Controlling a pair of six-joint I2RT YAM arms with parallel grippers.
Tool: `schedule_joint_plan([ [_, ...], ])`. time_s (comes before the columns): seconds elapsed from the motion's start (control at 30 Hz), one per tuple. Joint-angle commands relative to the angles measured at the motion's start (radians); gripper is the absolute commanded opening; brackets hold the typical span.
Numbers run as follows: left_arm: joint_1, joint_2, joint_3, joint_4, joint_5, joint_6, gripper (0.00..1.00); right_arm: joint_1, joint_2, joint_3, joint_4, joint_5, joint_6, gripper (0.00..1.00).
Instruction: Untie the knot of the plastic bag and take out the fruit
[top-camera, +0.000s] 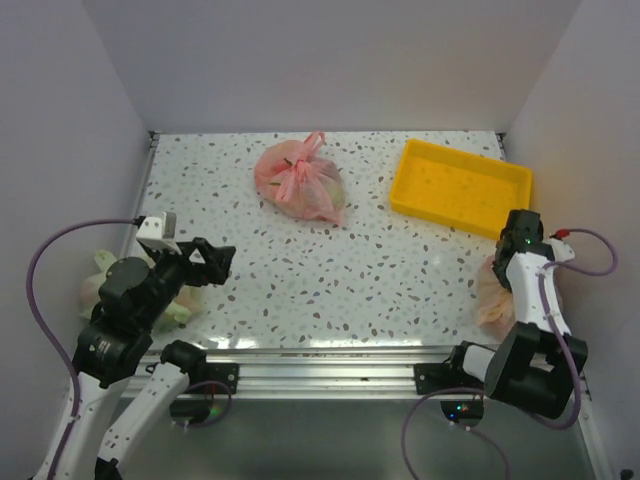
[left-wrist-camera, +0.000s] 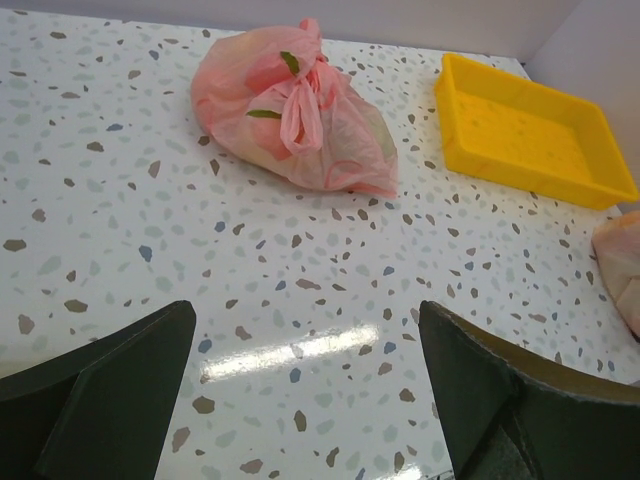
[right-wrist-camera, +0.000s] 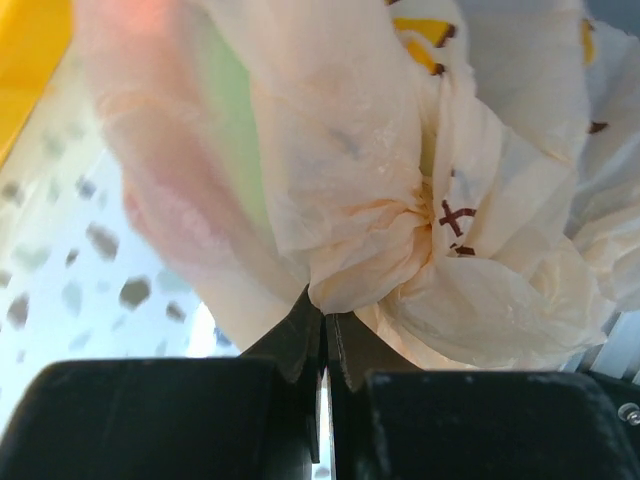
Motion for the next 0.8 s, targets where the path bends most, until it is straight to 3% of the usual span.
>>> schedule_joint_plan([
  [0.0,-0.006,0.037,-0.023,0.063,0.032,-0.031,1.0,0.12,-0.085,-0.01,0.011,-0.141,-0.094,0.0],
  [0.3,-0.006,0.11,-0.058,0.097,0.039,-0.048,1.0,0.628,-0.147,0.009,-0.004,-0.255,-0.014,0.0],
  [0.53,-0.006,0.166,-0.053,0.097,0.099,-0.051,1.0,0.938,0.034,0.189,0.124,-0.258,-0.04,0.0],
  [0.77,-0.006,0.161,-0.058,0.068,0.105,-0.067,1.0,1.214,0.338,0.391,0.273,-0.31,-0.097,0.0],
])
